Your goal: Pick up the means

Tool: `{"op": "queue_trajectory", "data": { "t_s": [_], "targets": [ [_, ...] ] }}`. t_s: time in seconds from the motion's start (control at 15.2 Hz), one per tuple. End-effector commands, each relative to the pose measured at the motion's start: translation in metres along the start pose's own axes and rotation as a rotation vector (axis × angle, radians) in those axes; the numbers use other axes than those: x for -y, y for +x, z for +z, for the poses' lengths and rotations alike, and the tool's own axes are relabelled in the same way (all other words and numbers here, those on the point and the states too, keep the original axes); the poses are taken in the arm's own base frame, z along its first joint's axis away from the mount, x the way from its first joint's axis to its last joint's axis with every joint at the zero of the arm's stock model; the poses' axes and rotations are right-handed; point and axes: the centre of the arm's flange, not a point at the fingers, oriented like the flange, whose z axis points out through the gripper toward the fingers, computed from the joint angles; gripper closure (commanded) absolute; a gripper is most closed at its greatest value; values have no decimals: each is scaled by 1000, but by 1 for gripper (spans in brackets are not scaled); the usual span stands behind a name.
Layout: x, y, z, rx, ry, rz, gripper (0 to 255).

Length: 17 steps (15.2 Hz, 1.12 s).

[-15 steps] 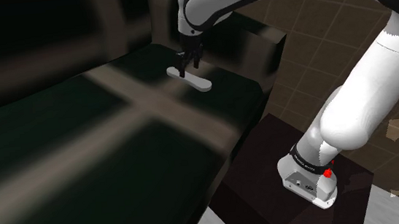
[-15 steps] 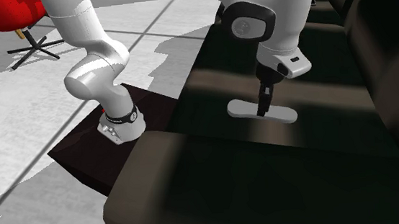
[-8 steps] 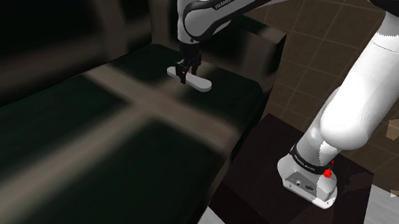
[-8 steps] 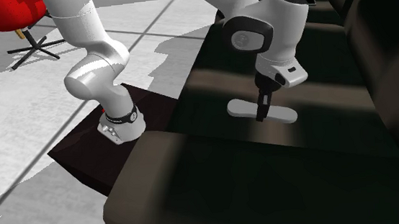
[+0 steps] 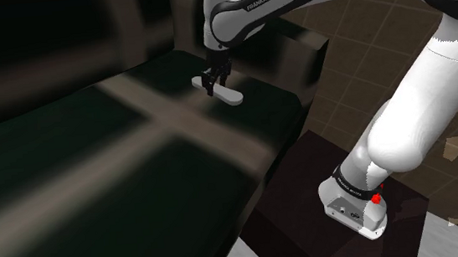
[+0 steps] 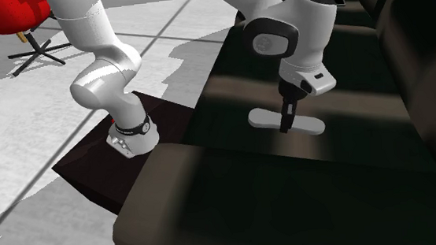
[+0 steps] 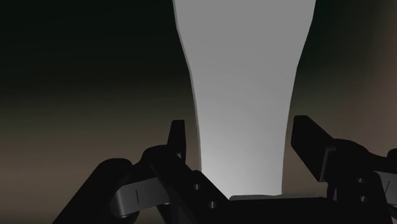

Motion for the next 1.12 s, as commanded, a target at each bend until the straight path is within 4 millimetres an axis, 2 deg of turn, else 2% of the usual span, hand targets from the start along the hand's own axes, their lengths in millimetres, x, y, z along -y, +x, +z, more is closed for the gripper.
{"op": "queue_trajectory", "data": {
  "t_s": [0.0, 0.99, 1.06],
  "targets": [
    [0, 0, 1, 1, 0, 1, 255],
    [-2, 0, -79, 1, 0, 1, 255],
    [-2, 0, -79, 1, 0, 1, 255]
  ]
}}
